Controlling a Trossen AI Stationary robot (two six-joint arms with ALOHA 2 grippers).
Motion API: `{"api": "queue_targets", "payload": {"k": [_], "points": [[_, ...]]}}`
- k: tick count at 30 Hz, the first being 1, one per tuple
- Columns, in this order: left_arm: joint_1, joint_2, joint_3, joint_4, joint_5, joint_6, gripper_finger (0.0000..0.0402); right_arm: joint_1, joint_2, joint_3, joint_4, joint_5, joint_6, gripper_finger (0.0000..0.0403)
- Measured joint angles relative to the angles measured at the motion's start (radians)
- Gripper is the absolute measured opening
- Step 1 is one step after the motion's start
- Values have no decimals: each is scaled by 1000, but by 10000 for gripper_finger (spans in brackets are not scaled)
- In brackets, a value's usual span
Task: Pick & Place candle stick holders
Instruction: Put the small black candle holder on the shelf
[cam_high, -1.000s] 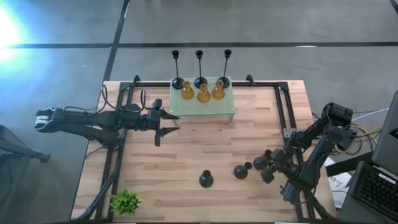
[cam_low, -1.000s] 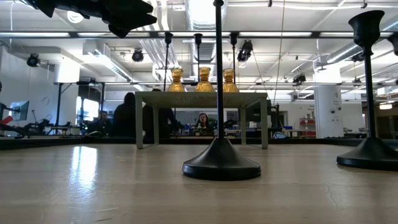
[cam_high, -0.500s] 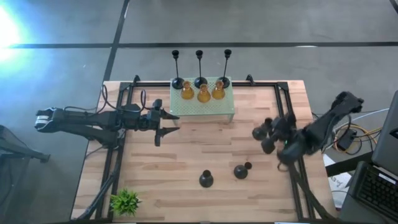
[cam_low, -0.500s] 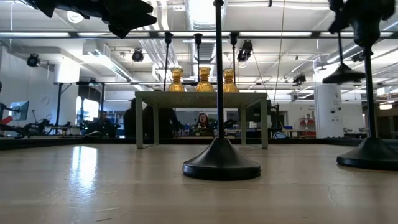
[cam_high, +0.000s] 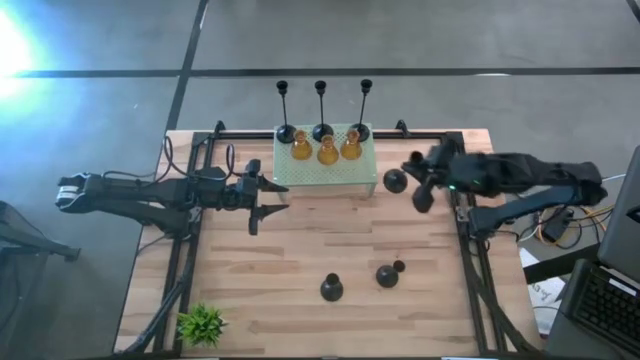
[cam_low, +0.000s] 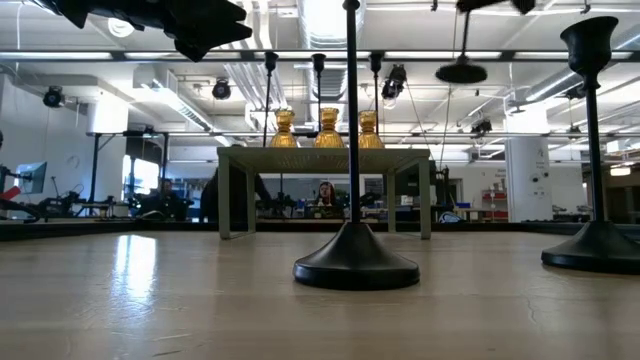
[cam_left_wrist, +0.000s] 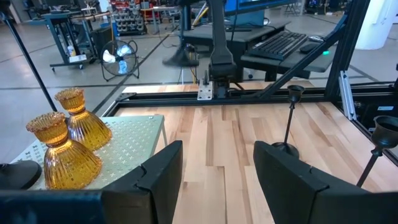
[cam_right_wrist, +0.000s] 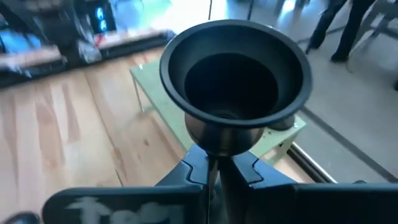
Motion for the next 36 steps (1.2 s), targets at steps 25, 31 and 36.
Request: {"api": "queue_targets", "payload": {"k": [25,31,36], "points": [[0,0,0,-29,0,-2,202,-470,306,4,285,-586,-297,10],[-1,0,0,-42,0,-2,202,-486,341,3,315,-616,-313,11],[-1,0,0,-48,0,-4,202,-501,353,3,316,-619,-314,11]]}}
